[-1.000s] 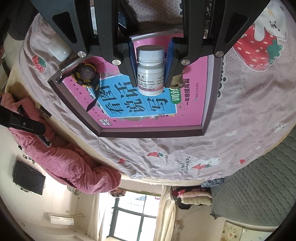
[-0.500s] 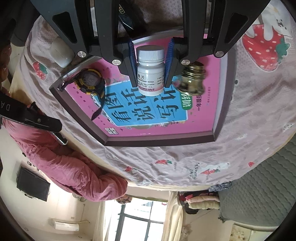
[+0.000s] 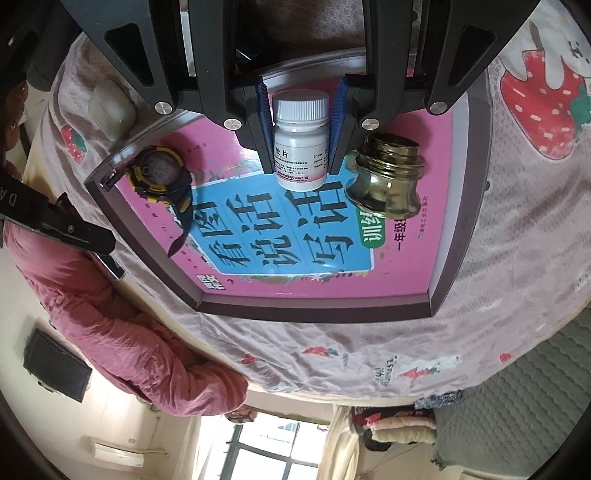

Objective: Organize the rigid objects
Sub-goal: 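Lower the pill bottle onto the book with the left tool while the right tool lowers the lighter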

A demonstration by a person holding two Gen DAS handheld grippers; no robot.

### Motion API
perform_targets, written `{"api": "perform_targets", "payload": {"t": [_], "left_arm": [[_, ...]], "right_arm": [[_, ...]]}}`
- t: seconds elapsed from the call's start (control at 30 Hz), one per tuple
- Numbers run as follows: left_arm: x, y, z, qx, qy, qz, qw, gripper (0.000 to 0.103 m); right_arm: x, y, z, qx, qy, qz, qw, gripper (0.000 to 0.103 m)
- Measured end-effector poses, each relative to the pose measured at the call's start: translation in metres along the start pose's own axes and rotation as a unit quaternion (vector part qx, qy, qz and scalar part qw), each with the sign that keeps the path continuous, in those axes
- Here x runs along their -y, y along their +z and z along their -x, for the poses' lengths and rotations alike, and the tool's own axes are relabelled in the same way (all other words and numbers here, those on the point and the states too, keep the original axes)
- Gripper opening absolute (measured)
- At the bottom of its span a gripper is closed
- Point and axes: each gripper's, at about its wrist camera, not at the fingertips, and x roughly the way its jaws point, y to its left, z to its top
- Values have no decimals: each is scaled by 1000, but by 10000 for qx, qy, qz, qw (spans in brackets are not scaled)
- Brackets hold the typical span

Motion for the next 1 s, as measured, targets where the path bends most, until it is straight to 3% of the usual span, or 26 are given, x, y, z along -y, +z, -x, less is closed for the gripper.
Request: {"api": "perform_targets", "payload": {"t": [1.0], "left_arm": [[0, 0, -2, -42, -30, -31, 10000, 27]], "right_arm": [[-1, -6, -44, -718, -150, 364, 9966, 23]]}}
